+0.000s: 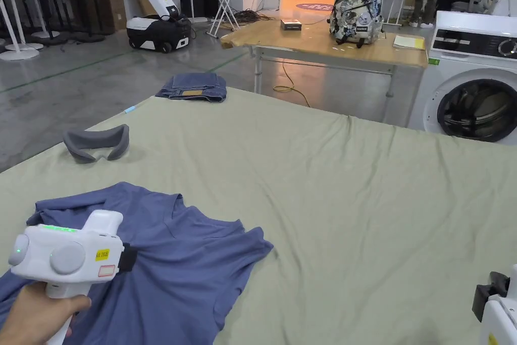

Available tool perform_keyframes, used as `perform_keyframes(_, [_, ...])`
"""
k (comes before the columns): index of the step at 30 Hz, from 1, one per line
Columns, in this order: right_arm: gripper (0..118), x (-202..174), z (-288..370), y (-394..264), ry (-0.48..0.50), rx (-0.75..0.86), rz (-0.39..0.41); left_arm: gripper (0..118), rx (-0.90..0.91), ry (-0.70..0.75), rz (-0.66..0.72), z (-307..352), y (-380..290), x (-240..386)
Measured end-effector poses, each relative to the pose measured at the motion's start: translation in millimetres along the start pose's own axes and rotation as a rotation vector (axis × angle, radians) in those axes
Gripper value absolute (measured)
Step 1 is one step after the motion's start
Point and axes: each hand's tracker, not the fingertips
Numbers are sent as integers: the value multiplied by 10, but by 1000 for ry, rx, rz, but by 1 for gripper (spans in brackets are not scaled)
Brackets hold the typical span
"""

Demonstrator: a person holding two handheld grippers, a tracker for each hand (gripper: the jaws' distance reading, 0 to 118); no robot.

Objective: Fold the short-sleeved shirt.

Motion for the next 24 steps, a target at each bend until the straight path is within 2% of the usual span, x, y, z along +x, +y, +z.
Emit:
perform_keyframes(5, [0,23,4,13,-2,0,-7,0,137,-44,-34,413,193,238])
perform_keyframes(8, [0,42,42,34,-2,5,-17,0,214,-111,8,547,362,321])
perform_keyframes(10, [0,97,34,26,-6,9,-21,0,278,-124,-12,729,525,453])
perform_keyframes(17, [0,271,137,131,-22,40,-57,0,482,-248,-136,1404,1253,1298])
perform_keyframes(24, [0,578,301,212,-53,76,-90,0,565,-425,-251,1575,1613,2398])
